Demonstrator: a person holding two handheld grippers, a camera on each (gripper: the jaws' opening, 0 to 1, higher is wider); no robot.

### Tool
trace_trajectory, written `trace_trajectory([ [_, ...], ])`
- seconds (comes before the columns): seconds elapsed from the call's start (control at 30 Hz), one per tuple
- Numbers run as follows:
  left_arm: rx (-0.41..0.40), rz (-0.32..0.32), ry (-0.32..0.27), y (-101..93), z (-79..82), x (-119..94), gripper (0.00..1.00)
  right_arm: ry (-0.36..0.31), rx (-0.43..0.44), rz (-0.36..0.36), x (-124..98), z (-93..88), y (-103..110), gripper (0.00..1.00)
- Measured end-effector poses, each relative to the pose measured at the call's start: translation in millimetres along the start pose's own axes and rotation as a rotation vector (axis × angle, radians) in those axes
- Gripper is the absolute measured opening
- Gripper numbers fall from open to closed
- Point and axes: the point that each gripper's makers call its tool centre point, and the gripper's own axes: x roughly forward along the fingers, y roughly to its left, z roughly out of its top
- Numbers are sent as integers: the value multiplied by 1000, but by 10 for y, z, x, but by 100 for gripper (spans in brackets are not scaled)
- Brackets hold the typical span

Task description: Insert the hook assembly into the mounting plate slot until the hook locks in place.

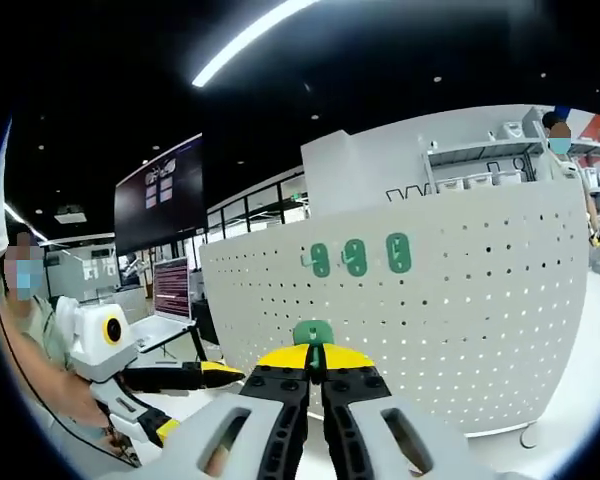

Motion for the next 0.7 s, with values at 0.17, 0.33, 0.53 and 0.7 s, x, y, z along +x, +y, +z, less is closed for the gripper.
trace_trajectory([
  [0.17,-5,16,-8,57,2,-52,71,-6,-5,-33,31,70,-134,0],
  [0.33,-13,38,-11,117,-10,-115,71,-15,-8,-59,56,146,-243,0],
  [0.53,-25,56,-18,172,-19,-153,71,-22,-7,-92,82,207,-372,0],
  [0.7,-26,71,-20,220,-22,-195,71,-33,-7,-123,102,288,-511,0],
])
